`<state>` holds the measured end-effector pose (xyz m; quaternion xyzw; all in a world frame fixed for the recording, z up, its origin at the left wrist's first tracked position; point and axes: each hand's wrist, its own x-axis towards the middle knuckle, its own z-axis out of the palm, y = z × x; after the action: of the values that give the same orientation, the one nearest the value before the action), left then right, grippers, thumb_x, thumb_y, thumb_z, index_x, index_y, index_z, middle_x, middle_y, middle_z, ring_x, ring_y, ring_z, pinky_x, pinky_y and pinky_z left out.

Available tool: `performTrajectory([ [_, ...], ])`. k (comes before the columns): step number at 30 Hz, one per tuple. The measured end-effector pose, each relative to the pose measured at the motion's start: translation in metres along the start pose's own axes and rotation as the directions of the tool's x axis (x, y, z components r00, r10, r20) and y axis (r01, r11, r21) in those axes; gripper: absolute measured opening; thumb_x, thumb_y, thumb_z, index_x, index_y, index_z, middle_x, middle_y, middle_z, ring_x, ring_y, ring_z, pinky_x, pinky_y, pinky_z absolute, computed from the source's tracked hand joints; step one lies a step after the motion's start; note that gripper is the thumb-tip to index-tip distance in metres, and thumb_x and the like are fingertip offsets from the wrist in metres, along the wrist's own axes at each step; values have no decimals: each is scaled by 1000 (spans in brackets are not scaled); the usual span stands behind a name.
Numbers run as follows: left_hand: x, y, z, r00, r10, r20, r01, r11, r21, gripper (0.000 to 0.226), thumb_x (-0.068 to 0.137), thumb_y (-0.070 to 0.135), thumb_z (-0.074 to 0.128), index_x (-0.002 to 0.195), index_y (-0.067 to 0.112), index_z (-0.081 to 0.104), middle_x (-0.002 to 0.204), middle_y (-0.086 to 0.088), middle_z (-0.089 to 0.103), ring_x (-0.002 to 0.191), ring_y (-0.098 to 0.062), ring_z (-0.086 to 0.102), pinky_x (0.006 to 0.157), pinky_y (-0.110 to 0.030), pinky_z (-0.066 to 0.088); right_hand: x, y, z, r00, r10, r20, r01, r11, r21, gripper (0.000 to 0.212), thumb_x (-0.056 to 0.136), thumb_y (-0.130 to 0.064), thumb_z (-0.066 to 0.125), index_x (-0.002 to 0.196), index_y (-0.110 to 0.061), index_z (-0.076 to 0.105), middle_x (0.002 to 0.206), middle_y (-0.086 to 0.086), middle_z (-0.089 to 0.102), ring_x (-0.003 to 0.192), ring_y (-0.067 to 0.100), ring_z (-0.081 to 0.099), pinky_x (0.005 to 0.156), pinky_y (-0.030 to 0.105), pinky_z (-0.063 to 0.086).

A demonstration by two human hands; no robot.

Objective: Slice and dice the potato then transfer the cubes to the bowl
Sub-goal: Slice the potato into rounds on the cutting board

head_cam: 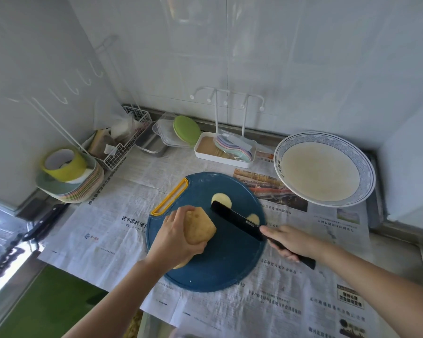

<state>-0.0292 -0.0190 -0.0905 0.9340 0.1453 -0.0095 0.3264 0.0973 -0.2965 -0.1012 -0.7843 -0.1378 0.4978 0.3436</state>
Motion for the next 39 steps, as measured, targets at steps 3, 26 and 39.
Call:
performTrajectory([
  [3,6,7,8,998,23,-57,-23,1000,-7,77,62,42,83,127,37,41,119,15,43,109,-11,43,88,-25,36,7,-11,-2,1000,-18,-23,18,1000,-8,55,88,-66,38,68,-15,47,44,-5,39,36,12,34,43,23,34],
  [26,13,0,26,980,140,-142,-135,990,44,65,71,61,59,130,43,38,131,5,42,116,-18,45,93,-29,36,-29,-47,77,895,-289,-340,248,956,-159,53,94,-55,20,60,-17,34,51,-3,30,45,10,32,57,28,33],
  [39,19,-1,24,978,175,-111,-169,983,66,64,67,61,60,125,42,41,127,5,45,109,-19,47,87,-31,40,-27,-46,69,930,-251,-269,220,965,-143,55,96,-56,17,60,-16,29,51,-5,26,44,10,26,55,26,29],
])
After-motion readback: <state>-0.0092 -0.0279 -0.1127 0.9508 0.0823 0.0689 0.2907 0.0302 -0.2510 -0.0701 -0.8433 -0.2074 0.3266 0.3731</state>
